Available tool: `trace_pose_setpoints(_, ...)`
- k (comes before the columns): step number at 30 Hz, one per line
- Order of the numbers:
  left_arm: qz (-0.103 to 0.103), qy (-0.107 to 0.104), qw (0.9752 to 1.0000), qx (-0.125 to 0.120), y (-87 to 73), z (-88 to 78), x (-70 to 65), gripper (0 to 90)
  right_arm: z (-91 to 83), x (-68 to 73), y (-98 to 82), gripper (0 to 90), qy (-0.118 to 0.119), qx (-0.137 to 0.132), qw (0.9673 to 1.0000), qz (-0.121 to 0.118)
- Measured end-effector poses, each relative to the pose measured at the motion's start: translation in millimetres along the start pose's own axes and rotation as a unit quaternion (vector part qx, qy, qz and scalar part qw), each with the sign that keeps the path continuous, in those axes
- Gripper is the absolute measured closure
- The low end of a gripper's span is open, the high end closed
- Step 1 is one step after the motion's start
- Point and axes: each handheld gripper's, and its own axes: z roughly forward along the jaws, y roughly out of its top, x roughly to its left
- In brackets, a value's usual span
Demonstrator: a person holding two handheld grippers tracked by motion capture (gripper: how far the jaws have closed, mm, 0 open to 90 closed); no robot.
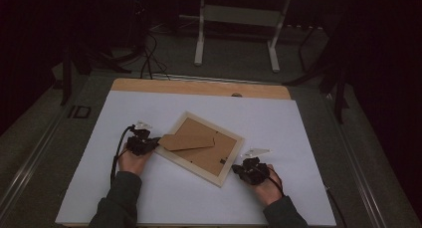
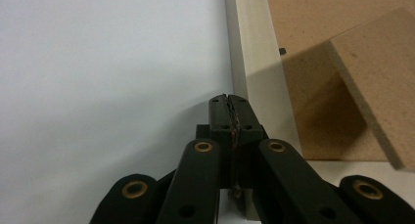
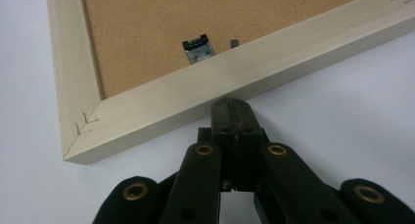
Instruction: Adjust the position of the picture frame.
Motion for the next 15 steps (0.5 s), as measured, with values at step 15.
trace_pose_setpoints(15, -0.002, -0.008, 1.0, 0.0, -7.8, -7.3, 0.8, 90.0, 8.7, -13.0, 11.8, 89.9, -0.01, -0.003, 0.9998, 0.018)
